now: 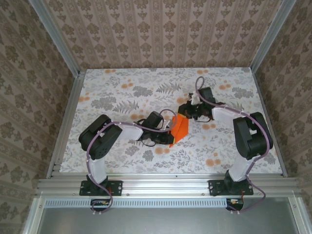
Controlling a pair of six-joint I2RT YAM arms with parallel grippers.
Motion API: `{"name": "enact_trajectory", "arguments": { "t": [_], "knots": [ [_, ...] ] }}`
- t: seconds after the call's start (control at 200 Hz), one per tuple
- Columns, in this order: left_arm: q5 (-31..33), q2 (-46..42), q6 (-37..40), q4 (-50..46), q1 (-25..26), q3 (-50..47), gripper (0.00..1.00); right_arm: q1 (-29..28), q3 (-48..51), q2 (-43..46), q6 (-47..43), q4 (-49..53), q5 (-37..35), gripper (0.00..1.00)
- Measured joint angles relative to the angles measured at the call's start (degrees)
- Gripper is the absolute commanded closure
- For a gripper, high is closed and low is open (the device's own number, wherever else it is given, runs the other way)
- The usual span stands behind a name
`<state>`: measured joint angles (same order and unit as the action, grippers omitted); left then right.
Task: Fold a paper plane with a square sheet of paper (pick it up from the middle)
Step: Fourth fold the wing at the center of the table.
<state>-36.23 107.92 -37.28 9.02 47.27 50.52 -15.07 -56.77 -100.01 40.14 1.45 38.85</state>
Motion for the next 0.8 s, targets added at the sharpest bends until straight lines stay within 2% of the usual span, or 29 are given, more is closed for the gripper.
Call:
{"name": "enact_trajectory", "arguments": {
  "t": [0.1, 0.23, 0.41, 0.58, 0.695, 0.8],
  "knots": [
    [-0.02, 0.0, -0.02, -0.9, 0.11, 0.28, 1.0, -3.34, 2.78, -1.18, 0.92, -0.81, 0.0, 0.86],
    [-0.02, -0.74, -0.39, -2.71, 0.44, 0.31, 0.99, -3.17, 4.79, -4.85, 2.08, -3.3, -0.76, 0.87],
    [1.55, -3.96, -0.44, -7.41, 0.68, -0.22, 0.87, -2.93, 5.46, -7.63, 1.14, -3.72, -1.03, 0.87],
    [5.03, -14.8, -1.16, -11.3, -1.07, -3.74, 0.84, -2.93, 5.7, -7.63, 0.35, -4.31, -1.03, 0.87],
    [8.96, -24.11, -3.08, -13.51, -5.35, -6.47, 0.85, -2.93, 6.1, -7.63, 0.35, -5.16, -0.87, 0.87],
    [11.45, -29.0, -4.74, -14.86, -9.35, -8.15, 0.83, -2.93, 6.29, -7.63, 0.5, -5.84, -0.7, 0.87]
  ]
}}
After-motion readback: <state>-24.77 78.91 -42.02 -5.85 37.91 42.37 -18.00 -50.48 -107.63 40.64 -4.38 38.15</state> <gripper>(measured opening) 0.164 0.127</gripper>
